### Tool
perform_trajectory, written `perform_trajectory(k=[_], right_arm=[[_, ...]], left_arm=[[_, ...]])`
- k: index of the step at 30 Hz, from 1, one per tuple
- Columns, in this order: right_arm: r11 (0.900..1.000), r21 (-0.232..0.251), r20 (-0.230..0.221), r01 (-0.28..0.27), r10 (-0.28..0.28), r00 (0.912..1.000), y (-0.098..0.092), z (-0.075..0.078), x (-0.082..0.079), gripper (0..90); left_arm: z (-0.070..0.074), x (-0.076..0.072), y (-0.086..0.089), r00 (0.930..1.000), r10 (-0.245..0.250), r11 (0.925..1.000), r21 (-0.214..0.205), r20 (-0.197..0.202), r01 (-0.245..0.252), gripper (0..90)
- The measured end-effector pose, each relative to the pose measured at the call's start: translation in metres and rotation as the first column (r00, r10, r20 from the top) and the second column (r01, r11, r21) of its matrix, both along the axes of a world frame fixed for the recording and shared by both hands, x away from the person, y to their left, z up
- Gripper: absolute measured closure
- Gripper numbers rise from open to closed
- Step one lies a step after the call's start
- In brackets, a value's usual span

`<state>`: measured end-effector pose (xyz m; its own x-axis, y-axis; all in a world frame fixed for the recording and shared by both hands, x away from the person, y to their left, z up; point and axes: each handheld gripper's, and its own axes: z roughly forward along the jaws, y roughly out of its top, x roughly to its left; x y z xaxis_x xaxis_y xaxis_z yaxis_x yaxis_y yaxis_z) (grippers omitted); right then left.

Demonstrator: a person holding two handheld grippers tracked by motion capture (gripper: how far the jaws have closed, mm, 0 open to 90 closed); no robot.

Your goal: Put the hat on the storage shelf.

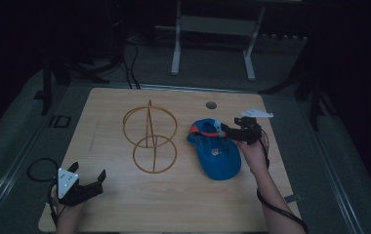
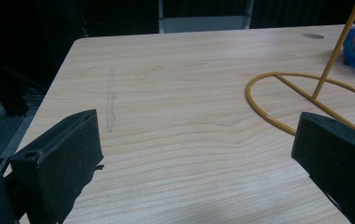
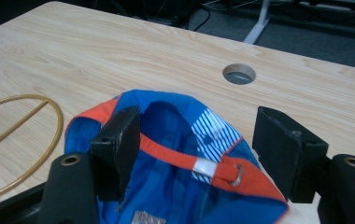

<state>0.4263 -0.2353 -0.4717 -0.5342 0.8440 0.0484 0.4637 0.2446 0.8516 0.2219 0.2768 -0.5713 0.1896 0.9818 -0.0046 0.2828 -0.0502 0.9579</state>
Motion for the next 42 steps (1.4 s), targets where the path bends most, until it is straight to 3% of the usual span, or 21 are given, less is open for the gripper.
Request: perform_trajectory(k=[10,17,19,21,26,32,42], right_arm=[[0.9989,-0.048,-0.061,0.002,-0.005,0.9981,0.011,-0.013,0.032,30.1],[0.9979,-0.058,-0.108,0.028,-0.034,0.9935,0.013,-0.03,0.05,29.8],[0.999,-0.036,-0.129,0.026,-0.03,0.9912,0.013,-0.034,0.054,29.9],[0.997,-0.069,-0.133,0.033,-0.042,0.9902,0.016,-0.038,0.057,29.9],[0.9941,-0.091,-0.149,0.059,-0.072,0.9862,0.018,-0.045,0.066,32.8],[0.9894,-0.128,-0.192,0.069,-0.093,0.977,0.024,-0.055,0.076,34.0],[0.9772,-0.211,-0.274,0.02,-0.079,0.9585,0.029,-0.075,0.083,34.0]], left_arm=[[0.0,0.0,0.0,1.0,-0.005,1.0,-0.003,-0.001,0.005,2.1],[0.0,0.0,0.0,1.0,-0.01,0.9999,-0.006,-0.001,0.01,2.1],[0.0,0.0,0.0,1.0,-0.009,0.9999,-0.004,-0.001,0.009,2.1],[0.0,0.0,0.0,0.9999,-0.011,0.9999,-0.006,-0.002,0.011,2.1],[0.0,-0.001,0.0,0.9999,-0.013,0.9998,-0.012,0.0,0.013,2.1],[0.001,-0.001,0.001,0.9999,-0.014,0.9998,-0.015,0.001,0.014,2.1],[0.0,-0.001,0.0,0.9999,-0.017,0.9997,-0.017,0.001,0.017,2.1]])
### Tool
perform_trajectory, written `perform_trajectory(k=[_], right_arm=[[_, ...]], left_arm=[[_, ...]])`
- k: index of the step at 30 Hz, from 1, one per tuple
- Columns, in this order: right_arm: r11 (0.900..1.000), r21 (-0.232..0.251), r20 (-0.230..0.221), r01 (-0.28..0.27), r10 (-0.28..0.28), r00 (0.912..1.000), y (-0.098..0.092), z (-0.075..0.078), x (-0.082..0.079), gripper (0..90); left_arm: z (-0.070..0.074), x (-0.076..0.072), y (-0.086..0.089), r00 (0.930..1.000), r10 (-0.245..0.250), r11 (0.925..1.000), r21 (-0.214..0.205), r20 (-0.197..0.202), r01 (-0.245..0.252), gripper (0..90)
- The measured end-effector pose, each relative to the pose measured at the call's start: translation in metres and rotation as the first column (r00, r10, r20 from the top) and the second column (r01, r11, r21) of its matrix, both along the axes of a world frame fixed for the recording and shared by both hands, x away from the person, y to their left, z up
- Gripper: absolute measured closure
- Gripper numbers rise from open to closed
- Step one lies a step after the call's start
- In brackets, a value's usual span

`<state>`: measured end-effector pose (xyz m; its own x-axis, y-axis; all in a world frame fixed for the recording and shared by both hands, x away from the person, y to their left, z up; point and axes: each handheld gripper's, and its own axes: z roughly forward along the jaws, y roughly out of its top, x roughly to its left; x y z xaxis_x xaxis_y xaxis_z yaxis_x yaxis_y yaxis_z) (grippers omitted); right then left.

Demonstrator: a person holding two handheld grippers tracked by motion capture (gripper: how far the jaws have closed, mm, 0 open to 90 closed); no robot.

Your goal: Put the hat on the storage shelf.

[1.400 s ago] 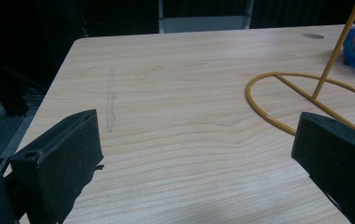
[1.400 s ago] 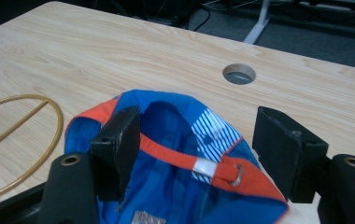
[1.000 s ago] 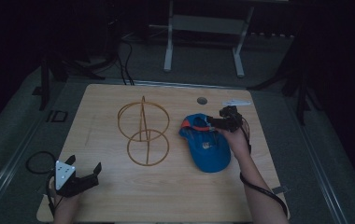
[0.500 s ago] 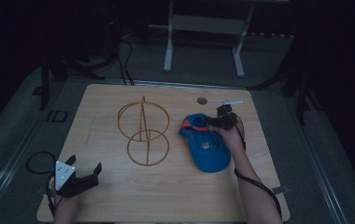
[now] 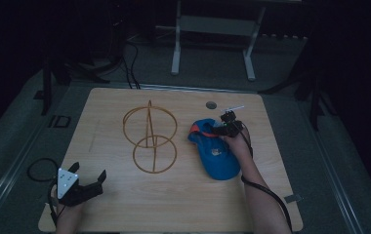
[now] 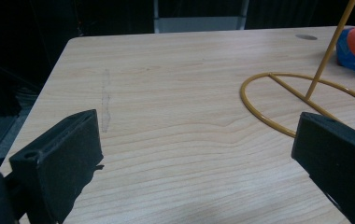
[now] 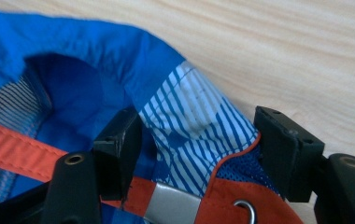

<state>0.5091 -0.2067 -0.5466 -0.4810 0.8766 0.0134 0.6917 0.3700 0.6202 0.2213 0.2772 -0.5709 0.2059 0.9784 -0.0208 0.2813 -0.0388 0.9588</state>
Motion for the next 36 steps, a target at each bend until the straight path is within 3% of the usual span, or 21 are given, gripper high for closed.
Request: perform_trajectory(k=[6,15,17,19,27,31,36], right_arm=[[0.9996,-0.024,0.013,-0.016,0.016,0.9998,0.0,-0.003,-0.002,36.7],[0.9975,-0.008,0.026,-0.071,0.071,0.9972,0.007,-0.002,-0.012,75.8],[0.9967,-0.046,0.034,-0.067,0.068,0.9971,0.009,0.0,-0.014,80.8],[0.9963,-0.068,0.046,-0.053,0.056,0.9973,0.009,0.001,-0.017,82.1],[0.9986,0.005,0.108,-0.053,0.052,0.9928,-0.004,0.022,-0.037,82.8],[0.9977,0.028,0.16,-0.062,0.056,0.9854,-0.008,0.036,-0.055,82.9],[0.9967,0.039,0.209,-0.071,0.061,0.976,-0.009,0.053,-0.072,83.0]], left_arm=[[0.0,0.0,0.0,1.0,0.001,1.0,0.0,0.0,-0.001,2.1],[0.0,0.0,0.001,1.0,0.004,0.9998,-0.021,0.009,-0.004,2.1],[0.0,0.0,0.001,1.0,0.001,0.9997,-0.026,0.007,-0.001,2.1],[0.0,0.0,0.0,1.0,0.002,0.9998,-0.018,0.004,-0.002,2.1],[0.001,0.0,-0.004,0.9996,-0.027,0.9994,-0.021,0.013,0.027,2.1],[0.001,0.0,-0.004,0.9997,-0.021,0.9998,0.005,0.011,0.021,2.1],[0.004,-0.001,-0.004,0.9992,-0.035,0.998,-0.051,0.021,0.036,2.2]])
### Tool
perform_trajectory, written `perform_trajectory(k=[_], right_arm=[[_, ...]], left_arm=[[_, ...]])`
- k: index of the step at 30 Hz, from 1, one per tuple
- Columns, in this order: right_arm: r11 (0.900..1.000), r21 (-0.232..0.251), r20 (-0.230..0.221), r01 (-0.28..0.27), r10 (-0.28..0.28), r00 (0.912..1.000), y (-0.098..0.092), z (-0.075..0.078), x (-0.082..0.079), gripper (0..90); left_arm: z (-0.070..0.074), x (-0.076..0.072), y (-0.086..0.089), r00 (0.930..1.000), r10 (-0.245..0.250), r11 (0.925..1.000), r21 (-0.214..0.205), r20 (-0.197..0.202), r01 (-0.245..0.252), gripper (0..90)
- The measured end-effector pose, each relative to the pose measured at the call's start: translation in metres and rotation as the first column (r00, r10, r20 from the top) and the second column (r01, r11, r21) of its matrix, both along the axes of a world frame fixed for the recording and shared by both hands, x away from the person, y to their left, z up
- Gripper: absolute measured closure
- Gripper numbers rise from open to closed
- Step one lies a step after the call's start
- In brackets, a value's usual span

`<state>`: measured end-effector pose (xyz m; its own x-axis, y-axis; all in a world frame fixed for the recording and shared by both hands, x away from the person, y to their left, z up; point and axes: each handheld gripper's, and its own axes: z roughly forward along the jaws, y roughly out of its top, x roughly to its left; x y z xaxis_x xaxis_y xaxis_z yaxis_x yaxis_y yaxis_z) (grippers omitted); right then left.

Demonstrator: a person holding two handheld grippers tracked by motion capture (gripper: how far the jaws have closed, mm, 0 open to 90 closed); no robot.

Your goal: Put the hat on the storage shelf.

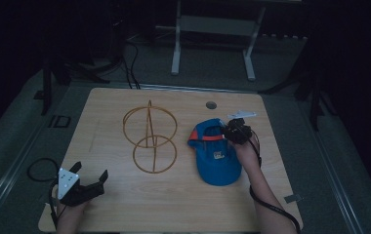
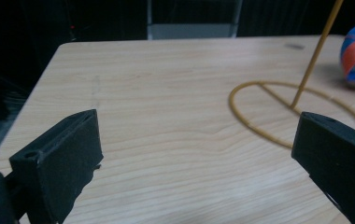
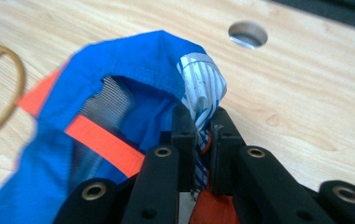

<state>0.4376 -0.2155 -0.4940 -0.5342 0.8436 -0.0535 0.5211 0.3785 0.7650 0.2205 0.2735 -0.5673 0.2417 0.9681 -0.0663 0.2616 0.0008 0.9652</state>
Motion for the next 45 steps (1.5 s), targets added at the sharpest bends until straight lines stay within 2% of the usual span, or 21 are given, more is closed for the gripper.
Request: perform_trajectory(k=[2,4,5,6,12,13,16,19,21,24,25,26,32,34,38,39,40,41,42,43,45], right_arm=[[0.9999,0.015,0.016,-0.007,0.007,0.9998,0.0,0.008,-0.007,83.0],[0.9994,0.032,0.032,-0.016,0.015,0.9994,0.0,0.015,-0.012,83.0],[0.9994,0.032,0.032,-0.016,0.015,0.9994,0.0,0.015,-0.012,83.0],[0.9978,0.061,0.037,-0.026,0.023,0.999,-0.002,0.019,-0.015,83.0],[0.9931,0.108,0.091,-0.046,0.036,0.9952,-0.008,0.047,-0.033,83.0],[0.9878,0.142,0.094,-0.064,0.051,0.9943,-0.011,0.052,-0.036,83.1],[0.985,0.16,0.122,-0.064,0.045,0.9915,-0.016,0.063,-0.045,83.1],[0.9849,0.157,0.151,-0.073,0.049,0.9874,-0.019,0.074,-0.053,83.1],[0.9862,0.147,0.173,-0.076,0.05,0.9837,-0.02,0.082,-0.06,83.1],[0.9859,0.145,0.205,-0.083,0.052,0.9773,-0.021,0.094,-0.069,83.1],[0.9859,0.145,0.205,-0.083,0.052,0.9773,-0.021,0.094,-0.069,83.1],[0.9778,0.172,0.214,-0.119,0.08,0.9735,-0.023,0.102,-0.075,83.1],[0.9782,0.165,0.239,-0.127,0.085,0.9672,-0.024,0.111,-0.086,83.2],[0.9761,0.173,0.246,-0.132,0.087,0.9654,-0.025,0.114,-0.09,83.2],[0.9761,0.172,0.277,-0.133,0.081,0.9573,-0.025,0.12,-0.1,83.3],[0.9763,0.171,0.284,-0.132,0.08,0.9556,-0.026,0.122,-0.103,83.3],[0.9759,0.17,0.291,-0.137,0.084,0.9532,-0.026,0.124,-0.105,83.3],[0.9759,0.17,0.291,-0.137,0.084,0.9532,-0.026,0.124,-0.105,83.3],[0.9746,0.175,0.291,-0.14,0.085,0.9529,-0.026,0.125,-0.107,83.3],[0.9738,0.173,0.303,-0.147,0.089,0.9487,-0.026,0.128,-0.112,83.3],[0.9704,0.18,0.311,-0.161,0.099,0.9454,-0.026,0.131,-0.117,83.3]], left_arm=[[0.001,0.0,-0.001,0.9999,-0.012,0.9999,-0.004,-0.004,0.012,2.2],[0.004,-0.001,-0.004,0.9997,-0.006,0.9995,0.032,-0.024,0.007,2.1],[0.004,-0.001,-0.004,0.9997,-0.006,0.9995,0.032,-0.024,0.007,2.1],[0.008,-0.002,-0.006,0.9995,-0.007,0.999,0.045,-0.03,0.008,2.1],[0.019,-0.004,-0.012,0.9942,-0.046,0.9989,0.009,-0.097,0.047,2.1],[0.021,-0.004,-0.014,0.994,-0.051,0.9986,0.011,-0.096,0.053,2.1],[0.034,-0.008,-0.02,0.993,-0.078,0.9964,0.027,-0.089,0.08,2.1],[0.051,-0.013,-0.027,0.9907,-0.115,0.9932,0.006,-0.072,0.116,2.2],[0.057,-0.015,-0.03,0.9903,-0.124,0.9922,0.006,-0.064,0.124,2.2],[0.085,-0.022,-0.043,0.9846,-0.173,0.9846,0.022,-0.024,0.174,4.6],[0.085,-0.022,-0.043,0.9846,-0.173,0.9846,0.022,-0.024,0.174,4.6],[0.097,-0.023,-0.048,0.9814,-0.191,0.9808,0.037,-0.016,0.192,4.6],[0.136,-0.02,-0.065,0.9607,-0.277,0.9603,0.037,0.017,0.276,5.9],[0.149,-0.019,-0.073,0.9562,-0.291,0.9553,0.065,0.033,0.288,5.9],[0.172,-0.012,-0.091,0.9405,-0.336,0.9397,0.087,0.052,0.331,5.9],[0.172,-0.012,-0.091,0.9405,-0.336,0.9397,0.087,0.052,0.331,6.0],[0.183,-0.008,-0.103,0.932,-0.357,0.9302,0.115,0.063,0.348,6.3],[0.183,-0.008,-0.103,0.932,-0.357,0.9302,0.115,0.063,0.348,6.6],[0.193,-0.002,-0.116,0.9229,-0.379,0.9198,0.138,0.068,0.367,6.6],[0.197,0.0,-0.122,0.9182,-0.39,0.9134,0.154,0.068,0.377,6.6],[0.205,0.005,-0.135,0.9132,-0.4,0.9076,0.172,0.077,0.383,6.6]])
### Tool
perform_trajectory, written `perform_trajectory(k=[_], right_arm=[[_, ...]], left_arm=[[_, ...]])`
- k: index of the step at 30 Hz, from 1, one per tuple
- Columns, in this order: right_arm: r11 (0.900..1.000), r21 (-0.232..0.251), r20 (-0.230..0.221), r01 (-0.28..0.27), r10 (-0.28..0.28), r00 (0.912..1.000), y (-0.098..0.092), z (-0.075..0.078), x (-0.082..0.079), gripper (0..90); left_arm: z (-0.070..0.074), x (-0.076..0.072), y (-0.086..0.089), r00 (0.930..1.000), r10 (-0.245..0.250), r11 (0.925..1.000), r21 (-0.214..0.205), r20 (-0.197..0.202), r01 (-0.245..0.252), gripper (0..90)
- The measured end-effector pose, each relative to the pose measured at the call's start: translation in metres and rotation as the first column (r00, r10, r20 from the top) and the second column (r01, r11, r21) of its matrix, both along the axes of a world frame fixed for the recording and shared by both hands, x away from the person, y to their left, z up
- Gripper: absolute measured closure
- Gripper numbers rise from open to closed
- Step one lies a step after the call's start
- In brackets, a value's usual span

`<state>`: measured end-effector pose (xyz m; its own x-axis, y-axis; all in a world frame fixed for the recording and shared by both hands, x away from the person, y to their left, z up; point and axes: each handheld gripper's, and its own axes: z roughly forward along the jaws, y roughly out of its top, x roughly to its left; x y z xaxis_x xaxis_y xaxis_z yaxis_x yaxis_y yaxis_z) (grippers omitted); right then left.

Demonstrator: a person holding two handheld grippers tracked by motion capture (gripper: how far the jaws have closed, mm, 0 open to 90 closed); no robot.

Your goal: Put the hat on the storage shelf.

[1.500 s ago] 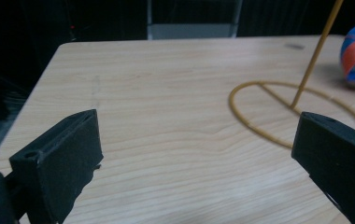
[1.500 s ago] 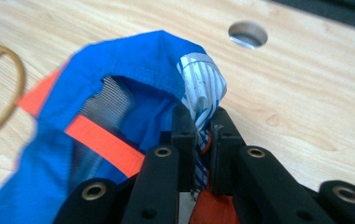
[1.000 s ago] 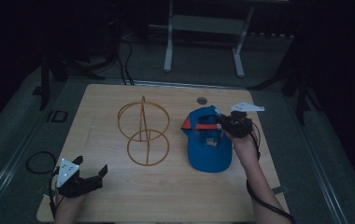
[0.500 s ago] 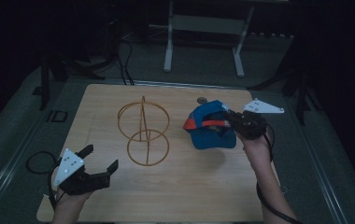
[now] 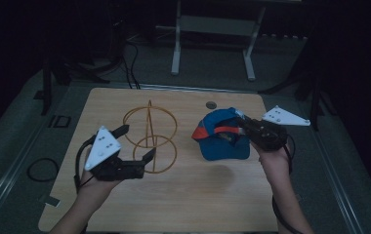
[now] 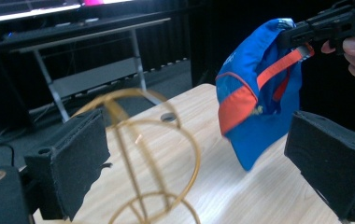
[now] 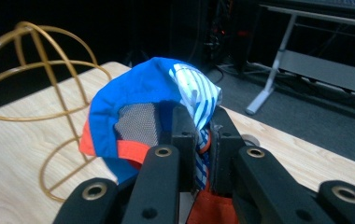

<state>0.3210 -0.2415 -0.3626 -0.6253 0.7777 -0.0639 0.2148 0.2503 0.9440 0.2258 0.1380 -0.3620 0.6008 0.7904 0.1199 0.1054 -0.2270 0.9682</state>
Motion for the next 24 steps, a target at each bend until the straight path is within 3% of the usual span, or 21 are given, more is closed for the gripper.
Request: perform_trajectory(k=[4,6,9,11,13,16,18,20,22,24], right_arm=[[0.9996,0.014,0.011,-0.025,0.024,0.9996,0.0,0.005,-0.009,83.2],[0.9992,0.02,0.017,-0.035,0.035,0.9992,0.0,0.006,-0.014,83.2],[0.9985,0.024,0.025,-0.049,0.048,0.9985,0.001,0.007,-0.018,83.2],[0.9985,0.018,0.033,-0.052,0.051,0.9981,0.003,0.008,-0.021,83.2],[0.9981,0.018,0.038,-0.059,0.058,0.9976,0.003,0.008,-0.024,83.2],[0.9978,0.015,0.047,-0.065,0.064,0.9968,0.003,0.008,-0.029,83.2],[0.9974,0.019,0.045,-0.07,0.069,0.9966,0.004,0.008,-0.03,83.2],[0.9973,0.017,0.043,-0.072,0.071,0.9965,0.004,0.008,-0.031,83.2],[0.9965,0.022,0.043,-0.08,0.079,0.9959,0.004,0.007,-0.032,83.2],[0.9966,0.018,0.048,-0.08,0.079,0.9957,0.005,0.006,-0.034,83.2]], left_arm=[[0.012,0.009,-0.023,0.9984,-0.056,0.9979,0.034,0.01,0.056,6.7],[0.017,0.015,-0.036,0.9961,-0.088,0.9952,0.041,-0.009,0.088,6.7],[0.02,0.025,-0.052,0.9903,-0.135,0.989,0.055,-0.032,0.137,6.7],[0.021,0.031,-0.062,0.9888,-0.149,0.9868,0.062,-0.009,0.149,8.7],[0.022,0.037,-0.07,0.9852,-0.171,0.9836,0.057,-0.015,0.171,11.2],[0.022,0.045,-0.083,0.9786,-0.205,0.9749,0.085,-0.019,0.206,14.5],[0.021,0.051,-0.091,0.9748,-0.22,0.9685,0.111,-0.035,0.223,14.9],[0.019,0.06,-0.101,0.9668,-0.245,0.96,0.122,-0.072,0.252,16.7],[0.016,0.066,-0.11,0.9687,-0.232,0.9585,0.149,-0.088,0.243,21.0],[0.013,0.071,-0.117,0.9659,-0.228,0.9586,0.145,-0.122,0.245,21.2]])
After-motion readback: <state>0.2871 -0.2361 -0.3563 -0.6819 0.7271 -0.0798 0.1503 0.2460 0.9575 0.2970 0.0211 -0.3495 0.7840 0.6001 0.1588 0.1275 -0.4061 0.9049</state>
